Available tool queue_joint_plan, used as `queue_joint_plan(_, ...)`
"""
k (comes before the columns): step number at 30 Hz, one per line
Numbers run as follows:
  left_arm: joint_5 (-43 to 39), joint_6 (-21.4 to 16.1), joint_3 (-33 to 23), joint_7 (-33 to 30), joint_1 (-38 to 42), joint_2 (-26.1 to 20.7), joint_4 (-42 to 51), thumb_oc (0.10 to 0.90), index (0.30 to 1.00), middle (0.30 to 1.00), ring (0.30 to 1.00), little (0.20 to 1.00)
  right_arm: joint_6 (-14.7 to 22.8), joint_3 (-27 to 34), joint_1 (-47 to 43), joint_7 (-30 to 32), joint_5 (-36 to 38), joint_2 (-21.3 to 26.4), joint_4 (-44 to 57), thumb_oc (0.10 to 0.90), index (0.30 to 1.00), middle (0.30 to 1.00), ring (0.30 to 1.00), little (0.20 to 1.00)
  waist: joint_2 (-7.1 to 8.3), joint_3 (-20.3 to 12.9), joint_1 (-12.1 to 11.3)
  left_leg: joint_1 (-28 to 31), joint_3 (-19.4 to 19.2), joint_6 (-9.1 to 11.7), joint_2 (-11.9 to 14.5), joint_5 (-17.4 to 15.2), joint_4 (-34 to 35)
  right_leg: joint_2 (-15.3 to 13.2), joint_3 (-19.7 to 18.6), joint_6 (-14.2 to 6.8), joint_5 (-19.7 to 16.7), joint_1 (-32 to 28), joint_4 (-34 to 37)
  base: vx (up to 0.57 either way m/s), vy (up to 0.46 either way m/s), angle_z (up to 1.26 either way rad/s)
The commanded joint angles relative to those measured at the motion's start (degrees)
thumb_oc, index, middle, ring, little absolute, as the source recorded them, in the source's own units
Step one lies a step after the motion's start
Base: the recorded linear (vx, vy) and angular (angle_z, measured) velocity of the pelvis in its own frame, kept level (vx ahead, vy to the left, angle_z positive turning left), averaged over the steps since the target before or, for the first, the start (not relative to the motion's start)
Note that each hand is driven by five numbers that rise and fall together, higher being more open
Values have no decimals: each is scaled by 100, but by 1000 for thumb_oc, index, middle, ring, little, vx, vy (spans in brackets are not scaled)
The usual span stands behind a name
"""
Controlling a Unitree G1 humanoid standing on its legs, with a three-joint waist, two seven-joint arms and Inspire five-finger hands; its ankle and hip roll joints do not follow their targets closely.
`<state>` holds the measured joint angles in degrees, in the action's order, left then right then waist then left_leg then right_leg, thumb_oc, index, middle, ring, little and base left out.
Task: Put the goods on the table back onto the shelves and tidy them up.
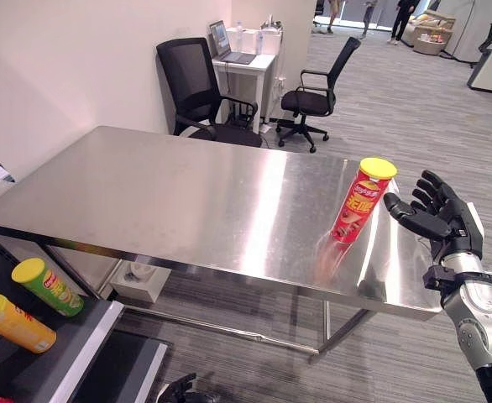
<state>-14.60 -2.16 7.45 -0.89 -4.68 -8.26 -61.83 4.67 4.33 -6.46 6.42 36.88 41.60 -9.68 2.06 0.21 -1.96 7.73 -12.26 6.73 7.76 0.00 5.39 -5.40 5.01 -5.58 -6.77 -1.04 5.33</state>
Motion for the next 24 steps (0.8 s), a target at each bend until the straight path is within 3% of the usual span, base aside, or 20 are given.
queue_joint_plan(1, -57, -146, 470, -14, -10, -1, -141, 800, 900, 900, 900, 900, 525, 283, -1128, -27, 240, 599, -169, 800, 900, 900, 900, 900, 185, -58, -178, -14, 54, -305, -270, -271, -39, -201, 142, -288, 732, -261, -249, 0, 0, 0)
queue_joint_plan(24, -277, -201, 481, -53, -51, -71, -88, 800, 900, 900, 900, 900, 441, -338, -1954, -156, 292, 1127, -927, 800, 900, 900, 900, 900, 291, 23, -381, -188, 256, -346, -373, -262, -39, -349, 306, -360, 690, -197, -280, 3, 11, 5)
